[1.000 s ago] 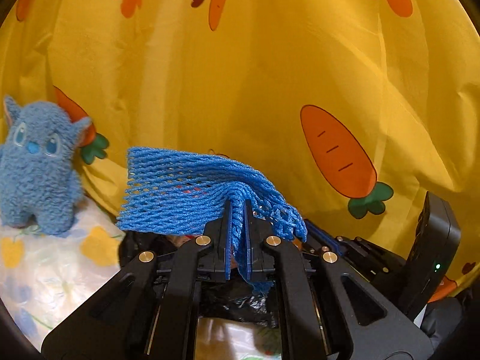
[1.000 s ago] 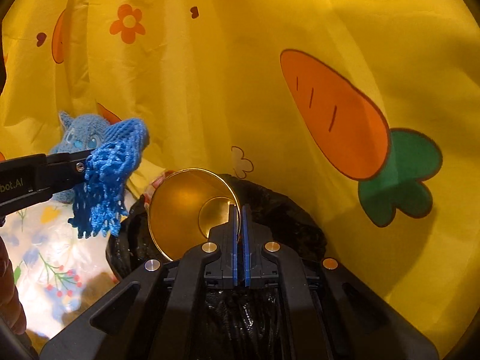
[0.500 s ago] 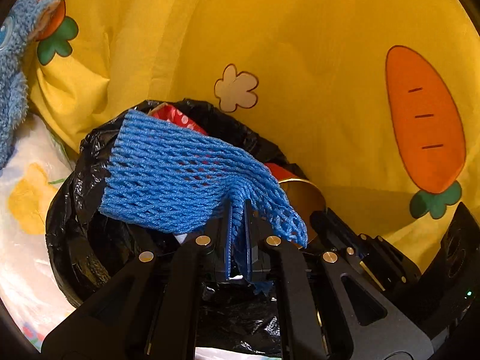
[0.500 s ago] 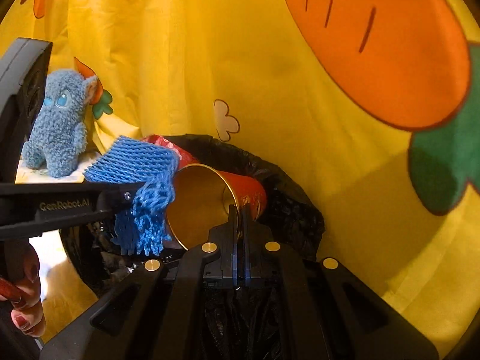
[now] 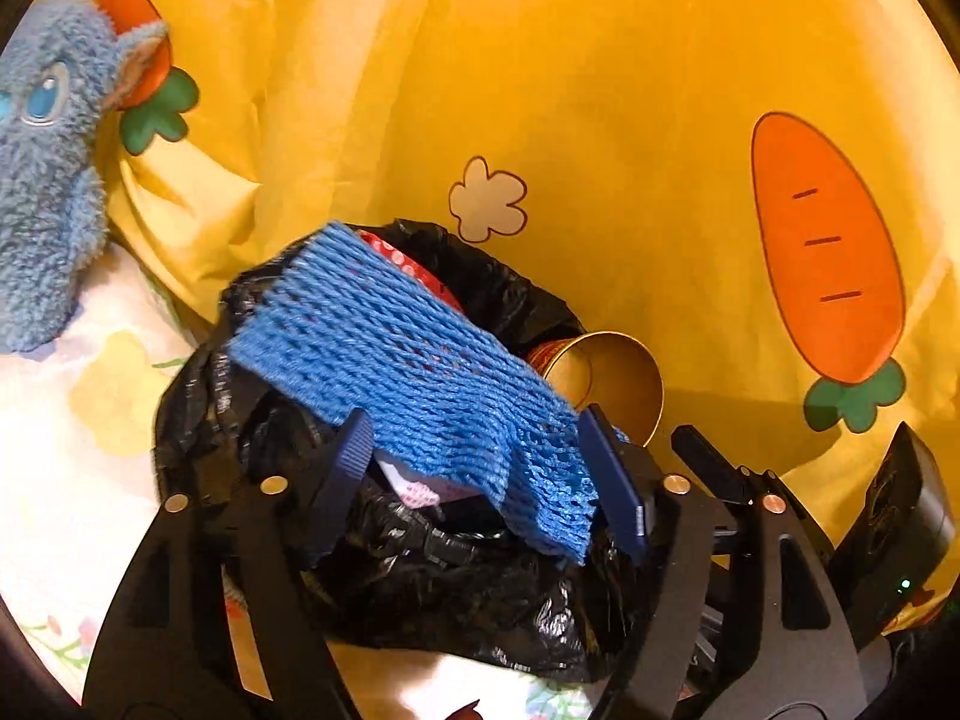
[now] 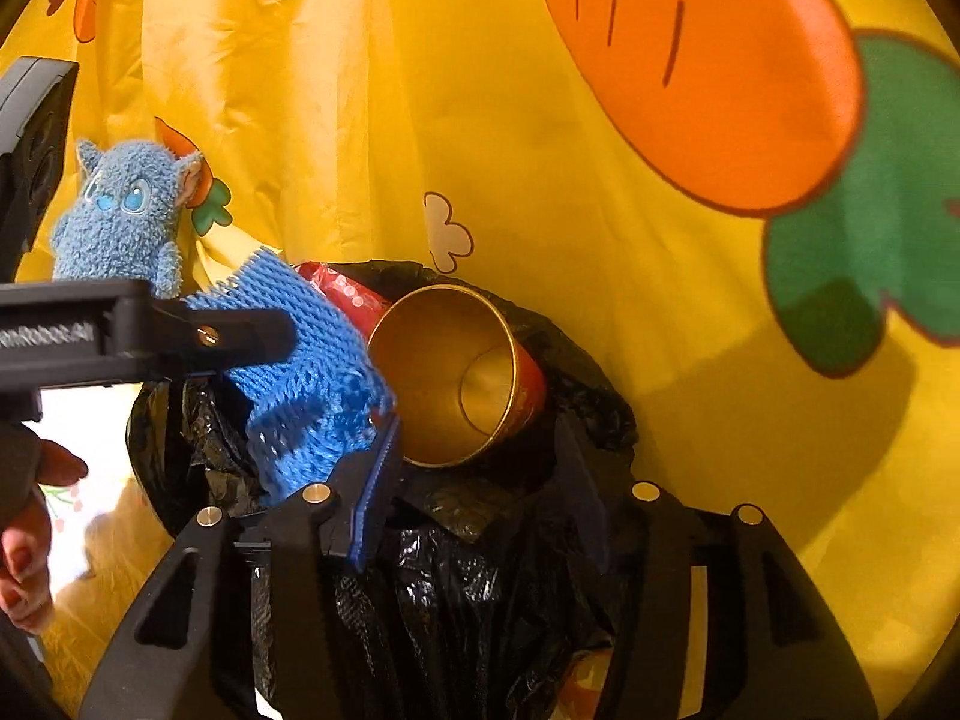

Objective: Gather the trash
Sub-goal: 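Carry the red cup and blue mesh over the trash bag and open both tools, then move both open tools back from the trash bag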

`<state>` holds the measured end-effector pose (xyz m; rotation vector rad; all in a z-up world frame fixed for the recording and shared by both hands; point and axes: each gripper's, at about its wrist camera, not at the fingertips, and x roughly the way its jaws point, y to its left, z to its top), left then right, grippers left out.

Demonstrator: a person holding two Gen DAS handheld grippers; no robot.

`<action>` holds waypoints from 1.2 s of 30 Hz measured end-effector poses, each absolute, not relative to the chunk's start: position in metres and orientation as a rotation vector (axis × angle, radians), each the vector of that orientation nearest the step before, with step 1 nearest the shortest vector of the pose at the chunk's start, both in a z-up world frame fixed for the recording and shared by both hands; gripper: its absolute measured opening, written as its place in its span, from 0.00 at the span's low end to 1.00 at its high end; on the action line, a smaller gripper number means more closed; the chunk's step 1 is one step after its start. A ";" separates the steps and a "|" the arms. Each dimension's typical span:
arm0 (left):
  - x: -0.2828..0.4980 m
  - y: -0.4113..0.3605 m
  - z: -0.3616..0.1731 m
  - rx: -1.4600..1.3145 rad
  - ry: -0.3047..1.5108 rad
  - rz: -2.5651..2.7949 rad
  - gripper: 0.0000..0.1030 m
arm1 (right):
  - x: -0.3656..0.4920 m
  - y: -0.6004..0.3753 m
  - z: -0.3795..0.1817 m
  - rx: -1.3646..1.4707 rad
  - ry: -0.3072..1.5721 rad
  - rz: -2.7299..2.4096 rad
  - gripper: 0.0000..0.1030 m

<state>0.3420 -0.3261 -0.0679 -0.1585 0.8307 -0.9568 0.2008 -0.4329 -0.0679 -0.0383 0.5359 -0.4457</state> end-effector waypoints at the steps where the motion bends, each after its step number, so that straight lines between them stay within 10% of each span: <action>1: 0.340 -0.321 -0.066 -0.160 0.819 -0.938 0.72 | 0.199 -0.433 -0.067 -0.033 0.531 -0.448 0.57; 17: 0.232 -0.196 -0.026 -0.055 0.538 -0.477 0.95 | 0.153 -0.387 -0.050 0.003 0.551 -0.354 0.94; 36: 0.131 -0.092 -0.001 0.038 0.486 -0.292 0.95 | 0.073 -0.294 -0.018 0.031 0.481 -0.293 0.95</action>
